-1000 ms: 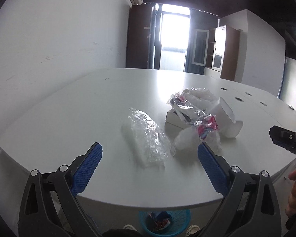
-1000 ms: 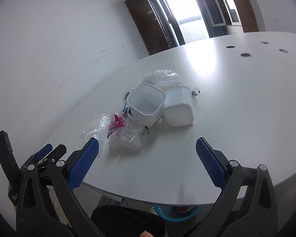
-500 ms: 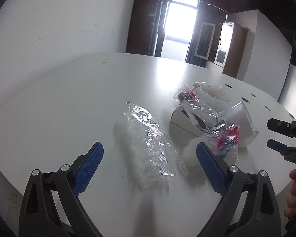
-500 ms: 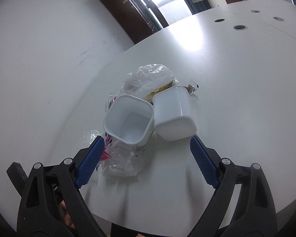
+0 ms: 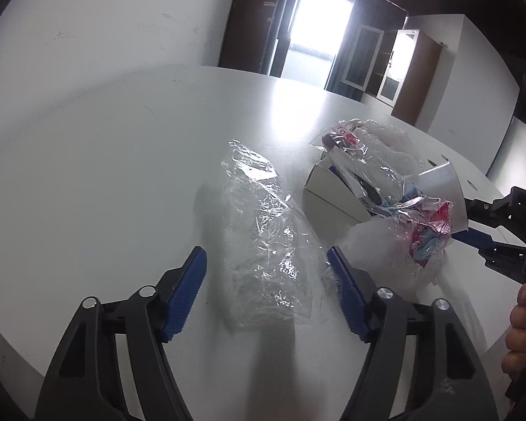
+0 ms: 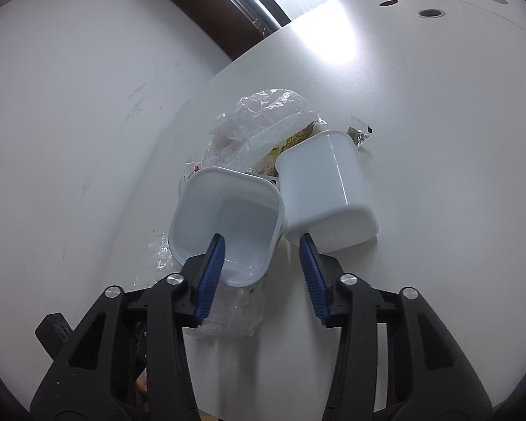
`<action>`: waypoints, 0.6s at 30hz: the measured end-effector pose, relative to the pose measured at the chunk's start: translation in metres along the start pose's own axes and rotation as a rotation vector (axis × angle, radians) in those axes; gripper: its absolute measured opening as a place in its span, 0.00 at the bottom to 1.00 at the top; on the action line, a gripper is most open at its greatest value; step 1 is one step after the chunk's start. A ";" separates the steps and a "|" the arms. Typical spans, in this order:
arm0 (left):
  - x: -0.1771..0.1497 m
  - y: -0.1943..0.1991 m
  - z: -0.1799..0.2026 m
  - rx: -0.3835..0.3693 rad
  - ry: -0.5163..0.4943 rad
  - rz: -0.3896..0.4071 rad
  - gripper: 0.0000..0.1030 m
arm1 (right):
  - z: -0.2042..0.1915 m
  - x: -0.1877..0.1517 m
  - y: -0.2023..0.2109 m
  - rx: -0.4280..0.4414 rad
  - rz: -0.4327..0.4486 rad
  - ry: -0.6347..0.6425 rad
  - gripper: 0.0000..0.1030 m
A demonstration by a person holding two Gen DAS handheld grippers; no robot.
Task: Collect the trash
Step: 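Grasp the clear plastic film with the left tool while the right tool grasps a white container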
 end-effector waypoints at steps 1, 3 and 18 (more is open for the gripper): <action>-0.001 -0.001 0.001 0.001 -0.005 -0.002 0.52 | 0.001 0.000 0.000 0.001 -0.003 -0.002 0.30; -0.002 0.000 0.000 0.008 -0.004 0.003 0.46 | 0.002 0.001 -0.001 0.001 -0.004 -0.001 0.15; 0.012 0.048 -0.001 -0.004 0.024 0.128 0.36 | -0.019 -0.003 0.030 0.029 0.055 0.094 0.03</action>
Point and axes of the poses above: each gripper's, at about its wrist camera, not at the fingertips, and y roughly against the way its jaws point, z to its right, x to its top, the point moved 2 cm from there along -y, roughly the way its jaws point, and after that the axes turned 11 degrees about x, right-handed, at the moved point
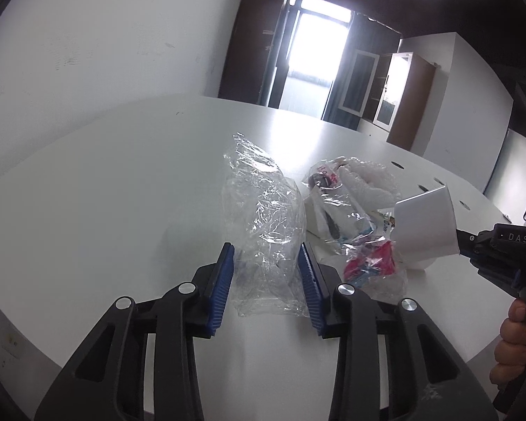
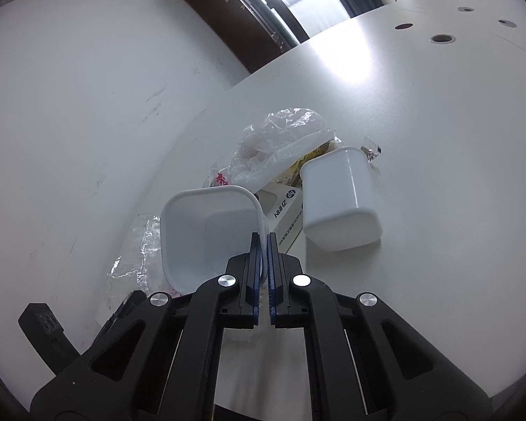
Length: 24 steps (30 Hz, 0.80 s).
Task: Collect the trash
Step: 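Grasp the clear plastic film with the left tool while the right tool grasps a white container, then carry the clear film and white container over the blue wastebasket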
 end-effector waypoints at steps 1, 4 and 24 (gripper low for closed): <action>0.001 0.005 0.001 -0.005 -0.002 0.009 0.36 | 0.000 -0.001 0.007 -0.007 0.010 0.008 0.03; 0.004 0.019 0.006 -0.019 -0.012 0.037 0.36 | -0.004 -0.005 0.026 -0.020 0.034 0.022 0.03; -0.018 0.082 -0.002 -0.119 0.002 0.041 0.35 | -0.028 -0.075 0.126 -0.004 0.032 0.272 0.03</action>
Point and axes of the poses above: each gripper's, at about its wrist camera, not at the fingertips, and y roughly against the way its jaws point, z to its right, x to its top, the point moved 2 cm from there along -y, roughly the way its jaws point, and after that the axes turned 11 degrees about x, right-handed, at the moved point
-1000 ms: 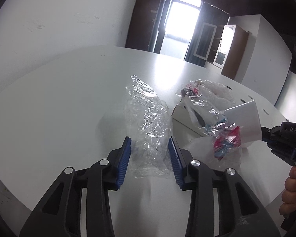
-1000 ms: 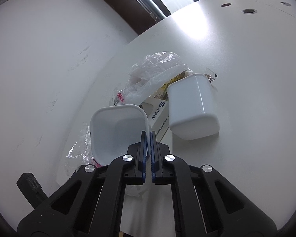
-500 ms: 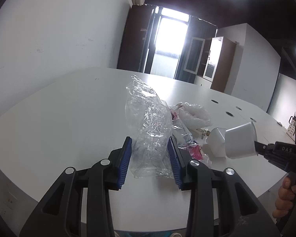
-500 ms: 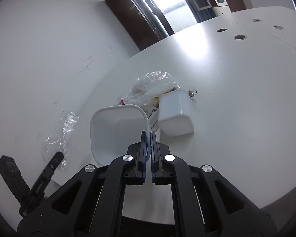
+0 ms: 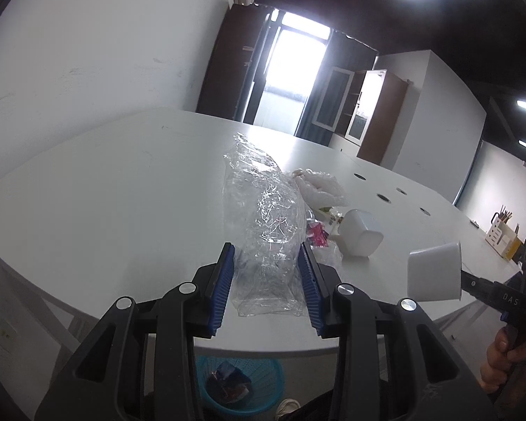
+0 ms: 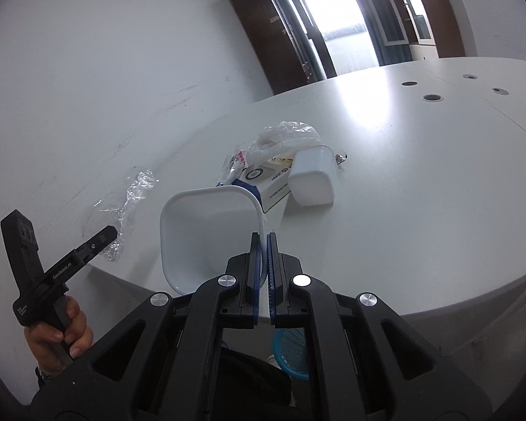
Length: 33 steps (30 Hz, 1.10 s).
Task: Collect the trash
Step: 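Carry the clear film and white container over the blue wastebasket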
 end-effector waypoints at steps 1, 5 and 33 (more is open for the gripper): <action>-0.005 0.004 0.002 -0.004 -0.024 -0.011 0.35 | -0.003 -0.004 0.004 0.006 -0.001 0.016 0.03; -0.029 0.023 0.000 0.003 -0.052 -0.047 0.35 | -0.013 -0.025 0.015 0.046 -0.023 0.049 0.03; -0.170 0.031 0.027 -0.196 -0.267 -0.451 0.36 | -0.006 -0.167 0.011 0.012 -0.316 0.158 0.03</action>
Point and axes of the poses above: each gripper's, at about its wrist camera, not at the fingertips, and y roughly against the way its jaws point, z to its right, x to its top, the point moved 2 cm from there along -y, roughly the way its jaws point, and after that the axes turned 11 degrees about x, right-handed, at the moved point
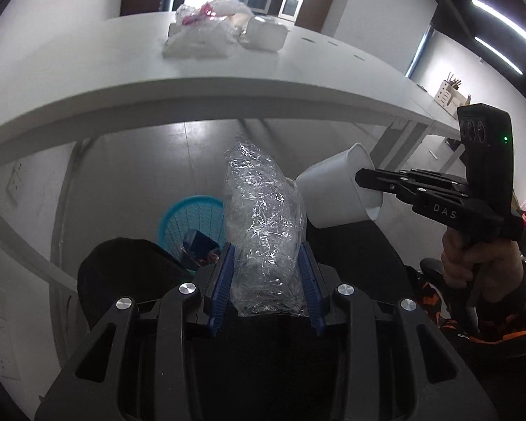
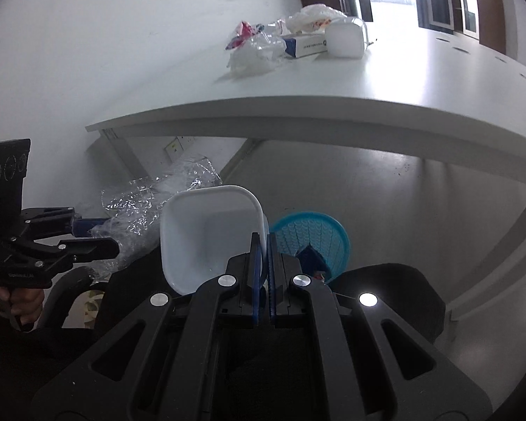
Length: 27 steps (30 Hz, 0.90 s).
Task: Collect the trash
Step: 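Carry the clear film and white container over the blue wastebasket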
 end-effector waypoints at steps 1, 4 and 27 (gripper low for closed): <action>-0.001 -0.009 -0.003 -0.001 0.014 -0.017 0.36 | 0.004 -0.003 -0.008 -0.005 -0.015 -0.006 0.03; -0.003 -0.037 -0.014 0.011 0.045 -0.058 0.35 | 0.009 -0.010 -0.029 -0.047 -0.064 0.008 0.03; 0.024 -0.219 -0.080 0.108 0.202 -0.343 0.35 | 0.102 -0.019 -0.193 -0.105 -0.354 -0.168 0.03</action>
Point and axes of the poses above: each gripper's, at about its wrist camera, not at the fingertips, and y roughly against the way its jaws point, z to its right, x to its top, the point moved 2 cm from there along -y, roughly the way its jaws point, and after that the axes turned 11 degrees about x, right-handed, at the moved point
